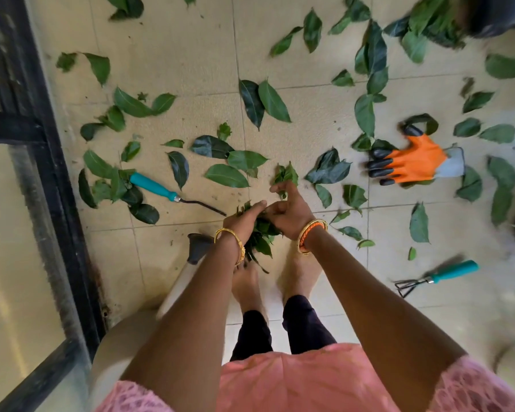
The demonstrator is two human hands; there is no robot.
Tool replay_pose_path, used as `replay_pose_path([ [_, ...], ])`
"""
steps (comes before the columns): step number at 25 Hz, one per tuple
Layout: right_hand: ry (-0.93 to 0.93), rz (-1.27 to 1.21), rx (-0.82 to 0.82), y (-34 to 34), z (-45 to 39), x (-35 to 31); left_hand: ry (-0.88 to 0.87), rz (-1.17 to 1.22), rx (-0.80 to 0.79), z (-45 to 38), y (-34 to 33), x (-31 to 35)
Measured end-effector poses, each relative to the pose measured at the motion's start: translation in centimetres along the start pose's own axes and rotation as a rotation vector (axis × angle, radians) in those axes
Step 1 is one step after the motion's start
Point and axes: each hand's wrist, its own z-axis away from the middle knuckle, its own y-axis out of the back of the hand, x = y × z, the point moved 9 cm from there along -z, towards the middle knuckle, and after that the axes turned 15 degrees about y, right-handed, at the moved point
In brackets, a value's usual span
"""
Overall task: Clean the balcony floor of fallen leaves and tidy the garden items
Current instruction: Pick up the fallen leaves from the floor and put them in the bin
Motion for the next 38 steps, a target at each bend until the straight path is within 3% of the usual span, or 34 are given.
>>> replay_pose_path([
  [2,-0.046,-0.115,-0.023,0.6,0.1,-0.2,-0.01,0.034,-0.05,0.1,-0.6,0.7],
  [5,-0.003,-0.096,0.035,1.4,-1.3,-0.5,-0.022,0.074,-0.098,-1.3,-1.3,1.9],
  [8,0.046,-0.098,0.255,2.3,-3.4,0.2,-0.089,0.099,-0.033,-1.2,-0.8,4.2],
  [11,-0.09,0.092,0.539,5.9,-4.9,3.2,-0.126,0.052,0.023,-2.2,-0.3,5.6],
  [13,-0.164,0.337,0.451,6.7,-6.5,4.9,-0.151,0.005,0.051,-2.9,0.0,5.9],
  [16,-0.131,0.521,0.26,5.7,-8.8,5.3,-0.187,-0.059,0.095,-4.1,0.6,6.4],
  [22,-0.049,0.654,0.229,4.8,-10.0,4.7,-0.243,-0.113,0.103,-4.8,0.7,6.4],
  [25,-0.084,0.457,0.267,5.9,-8.7,5.8,-0.212,-0.112,0.082,-4.4,0.4,5.4],
  [29,-0.189,-0.05,0.229,5.5,-6.0,6.0,-0.206,-0.126,0.05,-2.6,-0.4,4.4],
  [33,-0.15,-0.203,0.053,2.6,-2.5,2.9,-0.142,-0.21,0.005,-0.5,-2.0,2.5],
  [38,-0.272,-0.471,-0.053,-0.5,0.3,4.0,-0.097,-0.194,0.0,-0.9,-0.6,0.3],
])
